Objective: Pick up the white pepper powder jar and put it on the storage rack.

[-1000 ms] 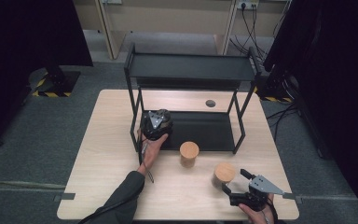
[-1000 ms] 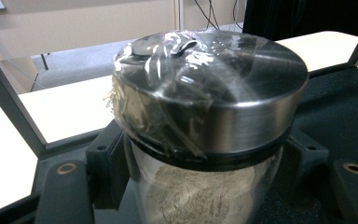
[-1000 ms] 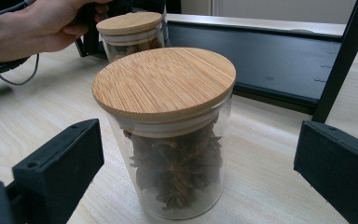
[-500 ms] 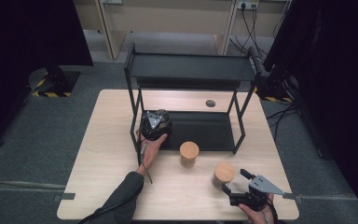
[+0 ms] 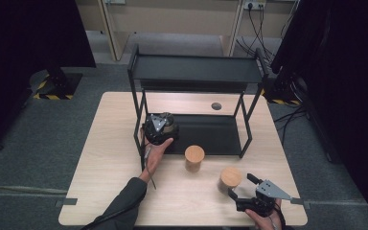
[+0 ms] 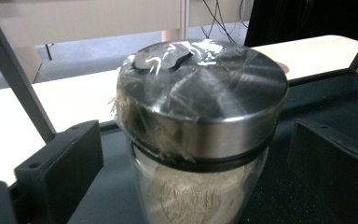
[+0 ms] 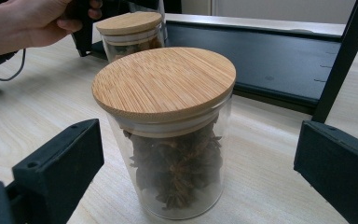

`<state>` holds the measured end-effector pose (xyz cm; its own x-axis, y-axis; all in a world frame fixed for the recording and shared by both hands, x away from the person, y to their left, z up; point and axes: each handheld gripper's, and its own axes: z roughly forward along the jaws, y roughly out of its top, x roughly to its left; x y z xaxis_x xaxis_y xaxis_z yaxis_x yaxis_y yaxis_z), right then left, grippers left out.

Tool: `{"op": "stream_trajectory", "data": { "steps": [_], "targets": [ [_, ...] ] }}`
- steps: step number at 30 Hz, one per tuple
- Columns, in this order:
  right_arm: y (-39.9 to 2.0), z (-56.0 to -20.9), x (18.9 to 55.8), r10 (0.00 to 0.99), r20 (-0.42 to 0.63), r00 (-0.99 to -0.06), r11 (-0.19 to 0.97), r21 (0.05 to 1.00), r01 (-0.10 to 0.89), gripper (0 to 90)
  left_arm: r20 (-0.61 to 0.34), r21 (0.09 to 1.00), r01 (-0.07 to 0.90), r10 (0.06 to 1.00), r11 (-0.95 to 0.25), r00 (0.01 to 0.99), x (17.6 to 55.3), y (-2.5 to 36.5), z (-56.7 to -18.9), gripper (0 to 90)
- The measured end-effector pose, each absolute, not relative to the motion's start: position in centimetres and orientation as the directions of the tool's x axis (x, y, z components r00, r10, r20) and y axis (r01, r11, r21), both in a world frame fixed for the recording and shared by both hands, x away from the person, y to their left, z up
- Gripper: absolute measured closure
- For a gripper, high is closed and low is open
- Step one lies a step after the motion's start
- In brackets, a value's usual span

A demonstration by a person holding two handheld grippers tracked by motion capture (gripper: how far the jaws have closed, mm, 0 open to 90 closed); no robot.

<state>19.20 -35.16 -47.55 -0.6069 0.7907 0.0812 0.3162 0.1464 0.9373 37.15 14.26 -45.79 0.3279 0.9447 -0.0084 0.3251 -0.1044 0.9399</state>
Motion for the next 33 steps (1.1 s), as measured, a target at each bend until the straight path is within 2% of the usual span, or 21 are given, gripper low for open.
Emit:
{"op": "stream_trajectory", "data": {
  "steps": [33],
  "targets": [
    [-35.2, -47.6, 19.2, 0.790, 0.082, -0.607, 0.144, 0.938, 0.314, 1.8, -0.017, 0.937, 0.328, 0.927, -0.116, 0.375, 34.2, 15.0, -44.6, 2.2]
  ]
}}
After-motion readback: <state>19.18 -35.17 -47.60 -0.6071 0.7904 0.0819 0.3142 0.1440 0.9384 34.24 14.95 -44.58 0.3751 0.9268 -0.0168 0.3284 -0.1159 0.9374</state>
